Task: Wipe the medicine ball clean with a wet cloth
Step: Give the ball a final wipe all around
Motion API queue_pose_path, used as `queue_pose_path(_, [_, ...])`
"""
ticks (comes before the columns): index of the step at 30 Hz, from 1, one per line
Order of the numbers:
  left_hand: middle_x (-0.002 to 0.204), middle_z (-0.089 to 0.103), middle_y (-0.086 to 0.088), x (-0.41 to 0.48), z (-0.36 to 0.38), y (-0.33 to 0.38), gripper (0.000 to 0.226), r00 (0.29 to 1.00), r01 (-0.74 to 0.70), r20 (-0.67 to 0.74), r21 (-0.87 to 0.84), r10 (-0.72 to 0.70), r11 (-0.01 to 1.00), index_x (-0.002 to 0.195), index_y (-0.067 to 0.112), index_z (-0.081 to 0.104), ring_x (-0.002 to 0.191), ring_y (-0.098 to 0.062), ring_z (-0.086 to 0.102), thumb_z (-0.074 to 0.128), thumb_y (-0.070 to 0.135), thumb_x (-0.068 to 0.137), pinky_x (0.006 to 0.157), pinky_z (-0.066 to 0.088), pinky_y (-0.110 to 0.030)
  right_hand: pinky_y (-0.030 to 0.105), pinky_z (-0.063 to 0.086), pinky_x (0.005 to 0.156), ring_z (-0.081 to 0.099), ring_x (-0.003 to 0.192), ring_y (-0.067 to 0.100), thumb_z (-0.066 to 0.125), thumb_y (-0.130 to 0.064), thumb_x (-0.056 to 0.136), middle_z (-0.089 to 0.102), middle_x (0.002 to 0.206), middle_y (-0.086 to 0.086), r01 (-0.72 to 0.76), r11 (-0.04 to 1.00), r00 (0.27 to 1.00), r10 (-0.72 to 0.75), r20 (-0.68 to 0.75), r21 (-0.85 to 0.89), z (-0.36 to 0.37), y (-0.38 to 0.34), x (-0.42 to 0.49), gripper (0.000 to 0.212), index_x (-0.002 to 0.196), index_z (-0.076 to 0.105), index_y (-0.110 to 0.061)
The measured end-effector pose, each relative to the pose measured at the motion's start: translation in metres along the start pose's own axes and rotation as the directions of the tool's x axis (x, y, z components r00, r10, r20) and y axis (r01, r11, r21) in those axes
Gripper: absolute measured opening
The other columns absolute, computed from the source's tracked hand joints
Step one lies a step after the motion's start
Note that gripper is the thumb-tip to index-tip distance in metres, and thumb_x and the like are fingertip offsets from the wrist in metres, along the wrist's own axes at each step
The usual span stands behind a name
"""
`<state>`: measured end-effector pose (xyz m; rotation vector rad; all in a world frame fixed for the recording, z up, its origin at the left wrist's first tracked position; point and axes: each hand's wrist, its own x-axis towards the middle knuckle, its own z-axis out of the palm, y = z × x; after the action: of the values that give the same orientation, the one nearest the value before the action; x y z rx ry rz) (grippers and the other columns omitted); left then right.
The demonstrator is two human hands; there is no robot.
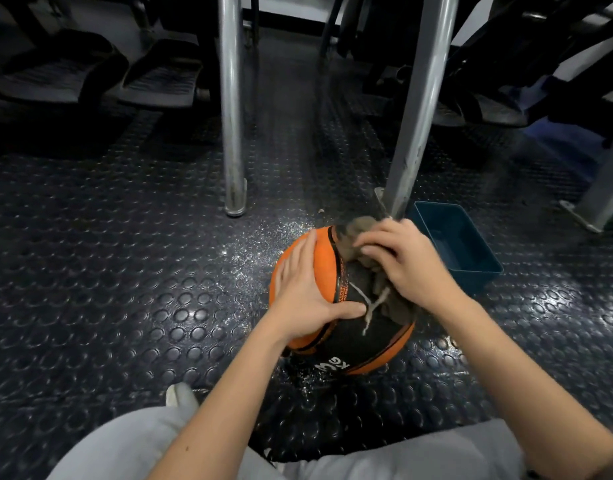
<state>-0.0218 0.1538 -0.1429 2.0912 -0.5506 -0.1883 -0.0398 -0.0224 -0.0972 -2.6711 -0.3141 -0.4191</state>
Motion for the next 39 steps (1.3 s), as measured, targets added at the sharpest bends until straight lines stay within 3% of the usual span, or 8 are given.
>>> queue_pose_path(5, [0.156, -0.002, 0.014, 0.006, 0.0, 0.002, 0.12, 1.0, 0.014, 0.017, 0.01, -0.015, 1.0, 0.15, 0.028, -0.001, 0.142, -0.007, 0.001, 0.08, 0.048, 0.065, 0.116, 0.002, -0.034, 0.024, 0.028, 0.071, 0.049, 0.082, 0.025, 0.061, -0.008, 0.089, 0.057, 0.087, -0.008, -0.121, 0.993, 0.989, 0.122, -0.085, 0.01, -0.012, 0.019, -0.019, 0.013, 0.094, 0.072, -0.014])
queue_pose_path(11, [0.154, 0.014, 0.006, 0.008, -0.001, -0.008, 0.129, 0.996, 0.076, -0.053, 0.009, -0.075, 0.997, 0.151, 0.023, 0.008, 0.142, -0.017, 0.012, 0.082, 0.059, 0.052, 0.116, 0.012, -0.04, 0.033, 0.036, 0.084, 0.049, 0.09, 0.027, 0.057, -0.019, 0.092, 0.061, 0.095, 0.001, 0.059, 0.996, 0.996, -0.055, 0.077, -0.06, 0.033, -0.021, 0.062, 0.017, 0.099, 0.072, -0.018])
queue_pose_path(17, [0.156, 0.002, 0.01, 0.011, -0.005, -0.005, 0.121, 0.999, 0.049, 0.017, 0.011, -0.049, 0.999, 0.151, 0.025, -0.001, 0.143, -0.012, 0.005, 0.079, 0.051, 0.064, 0.117, 0.006, -0.038, 0.047, 0.044, 0.086, 0.056, 0.093, 0.03, 0.06, -0.021, 0.091, 0.058, 0.089, -0.009, -0.23, 0.955, 0.928, 0.272, -0.253, 0.185, 0.03, 0.002, 0.029, 0.017, 0.103, 0.072, -0.026])
queue_pose_path(22, [0.157, 0.002, 0.01, 0.013, -0.003, -0.005, 0.117, 0.998, 0.042, 0.042, 0.015, -0.043, 0.999, 0.151, 0.026, -0.001, 0.143, -0.013, 0.005, 0.078, 0.05, 0.067, 0.118, 0.004, -0.038, 0.03, 0.041, 0.087, 0.056, 0.093, 0.022, 0.059, -0.016, 0.092, 0.062, 0.093, 0.0, -0.4, 0.871, 0.803, 0.483, -0.35, 0.284, 0.027, 0.022, 0.0, 0.018, 0.105, 0.072, -0.016])
queue_pose_path(27, [0.155, 0.009, 0.01, 0.019, -0.01, -0.02, 0.131, 0.986, 0.146, -0.059, -0.133, -0.155, 0.98, 0.151, 0.026, 0.007, 0.143, -0.015, 0.012, 0.064, 0.075, 0.043, 0.117, 0.013, -0.043, 0.031, 0.045, 0.093, 0.058, 0.099, 0.022, 0.052, -0.003, 0.094, 0.066, 0.107, 0.017, -0.617, 0.462, 0.502, 0.855, -0.133, 0.637, 0.07, 0.058, -0.051, 0.025, 0.115, 0.063, 0.003])
queue_pose_path(30, [0.154, 0.013, 0.01, 0.022, -0.012, -0.029, 0.133, 0.969, 0.189, -0.116, -0.23, -0.22, 0.955, 0.151, 0.025, 0.009, 0.142, -0.014, 0.013, 0.058, 0.077, 0.039, 0.117, 0.014, -0.044, 0.026, 0.048, 0.076, 0.056, 0.089, 0.022, 0.049, 0.001, 0.094, 0.064, 0.085, 0.006, -0.459, 0.145, 0.379, 0.924, 0.046, 0.876, 0.082, 0.053, -0.046, 0.023, 0.113, 0.062, 0.003])
queue_pose_path(37, [0.141, 0.025, 0.012, 0.021, -0.009, -0.034, 0.097, 0.942, 0.144, -0.261, -0.262, -0.213, 0.954, 0.139, 0.044, 0.03, 0.136, -0.01, 0.018, 0.051, 0.078, 0.05, 0.116, 0.017, -0.045, 0.015, 0.041, 0.083, 0.055, 0.088, 0.006, 0.056, -0.013, 0.093, 0.059, 0.095, -0.003, -0.391, 0.694, 0.64, 0.677, -0.363, 0.604, 0.06, 0.01, -0.014, 0.016, 0.105, 0.068, -0.015])
queue_pose_path(39, [0.133, 0.027, 0.015, 0.022, -0.009, -0.034, 0.085, 0.942, 0.136, -0.256, -0.302, -0.218, 0.943, 0.13, 0.049, 0.035, 0.133, -0.01, 0.022, 0.053, 0.077, 0.051, 0.115, 0.02, -0.045, 0.012, 0.036, 0.079, 0.053, 0.088, 0.009, 0.052, -0.01, 0.095, 0.055, 0.094, -0.001, -0.413, 0.75, 0.64, 0.643, -0.422, 0.517, 0.072, 0.011, -0.026, 0.019, 0.108, 0.066, -0.011])
